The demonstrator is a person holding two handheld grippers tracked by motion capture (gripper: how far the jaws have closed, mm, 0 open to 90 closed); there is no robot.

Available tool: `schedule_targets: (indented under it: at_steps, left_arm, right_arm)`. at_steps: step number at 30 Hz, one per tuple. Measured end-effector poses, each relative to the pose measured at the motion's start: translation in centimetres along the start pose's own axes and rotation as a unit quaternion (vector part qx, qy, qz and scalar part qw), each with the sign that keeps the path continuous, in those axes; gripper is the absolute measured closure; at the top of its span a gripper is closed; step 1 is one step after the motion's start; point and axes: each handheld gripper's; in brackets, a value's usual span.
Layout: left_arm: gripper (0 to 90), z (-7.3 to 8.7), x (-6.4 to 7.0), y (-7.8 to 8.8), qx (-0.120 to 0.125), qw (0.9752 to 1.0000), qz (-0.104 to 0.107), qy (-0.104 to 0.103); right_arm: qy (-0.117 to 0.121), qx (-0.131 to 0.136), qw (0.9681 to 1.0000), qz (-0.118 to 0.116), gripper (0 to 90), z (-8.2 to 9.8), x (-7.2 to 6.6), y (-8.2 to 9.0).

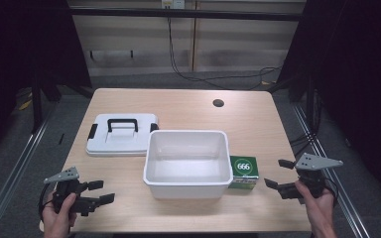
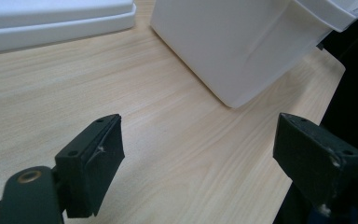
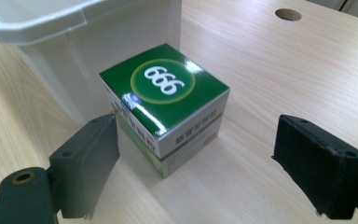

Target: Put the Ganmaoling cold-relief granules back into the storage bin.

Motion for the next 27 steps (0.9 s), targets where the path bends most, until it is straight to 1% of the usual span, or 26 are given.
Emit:
schedule_targets:
  at_steps: [2, 4, 5, 7, 8, 10, 13, 14, 15, 17, 18, 20, 23, 25, 27]
  left_arm:
    - [16.1, 0.0, 0.0, 0.0, -0.001, 1.0000, 0.000, 0.000]
    - [16.1, 0.0, 0.0, 0.0, -0.001, 1.0000, 0.000, 0.000]
    - [16.2, 0.1, 0.0, 0.0, 0.000, 1.0000, 0.000, 0.000]
    - [16.1, 0.1, 0.0, 0.0, -0.002, 1.0000, -0.002, 0.001]
    - [16.1, 0.1, -0.1, 0.0, -0.001, 1.0000, 0.000, 0.001]
    - [16.1, 0.1, 0.0, 0.0, -0.001, 1.0000, 0.001, 0.002]
    - [16.1, 0.0, -0.1, 0.0, -0.001, 1.0000, -0.001, 0.001]
    - [16.1, 0.1, -0.1, 0.0, 0.000, 1.0000, -0.001, 0.003]
    - [16.2, 0.1, -0.1, 0.0, 0.001, 1.0000, -0.001, 0.003]
    - [16.1, 0.0, -0.1, 0.1, 0.002, 1.0000, 0.000, 0.003]
    - [16.2, 0.0, -0.1, 0.1, 0.002, 1.0000, 0.000, 0.003]
    - [16.2, 0.0, -0.1, 0.1, 0.001, 1.0000, 0.000, 0.003]
    - [16.2, 0.0, -0.1, 0.0, 0.001, 1.0000, -0.001, 0.004]
    - [16.1, 0.0, -0.1, 0.0, 0.001, 1.0000, -0.001, 0.004]
    - [16.1, 0.0, -0.1, 0.1, 0.001, 1.0000, -0.001, 0.003]
  right_arm:
    - [0.007, 0.001, 0.9999, -0.008, 13.4, -0.5, 0.0, 0.0]
    - [0.024, -0.020, 0.9995, -0.002, 13.5, -1.1, -0.2, -0.2]
    - [0.030, -0.026, 0.9992, -0.002, 13.6, -1.3, -0.3, -0.3]
    - [0.039, -0.028, 0.9987, -0.015, 13.8, -1.7, -0.3, -0.5]
    - [0.040, -0.027, 0.9986, -0.020, 13.8, -1.9, -0.3, -0.6]
    - [0.041, -0.030, 0.9985, -0.020, 13.7, -2.3, -0.1, -0.7]
    - [0.035, -0.025, 0.9983, -0.040, 13.6, -3.1, 0.2, -0.6]
    - [0.040, -0.027, 0.9979, -0.043, 13.1, -3.4, 0.2, -0.7]
    - [0.047, -0.033, 0.9974, -0.044, 13.3, -3.5, 0.2, -0.7]
    - [0.046, -0.043, 0.9970, -0.045, 13.4, -3.9, 0.3, -0.9]
    - [0.046, -0.043, 0.9970, -0.045, 13.4, -3.9, 0.3, -0.9]
    - [0.046, -0.059, 0.9964, -0.040, 13.6, -4.4, 0.5, -1.3]
    - [0.052, -0.064, 0.9957, -0.043, 13.3, -5.0, 0.6, -1.5]
    - [0.048, -0.070, 0.9954, -0.046, 13.7, -5.4, 0.6, -1.7]
    - [0.054, -0.076, 0.9939, -0.059, 13.3, -5.7, 0.7, -1.8]
Point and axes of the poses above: each handheld gripper's, and its own axes: y roughly backward along the jaws, z roughly out of its underside, x roughly to its right, and after that the axes turned 3 degrees about y, right-handed
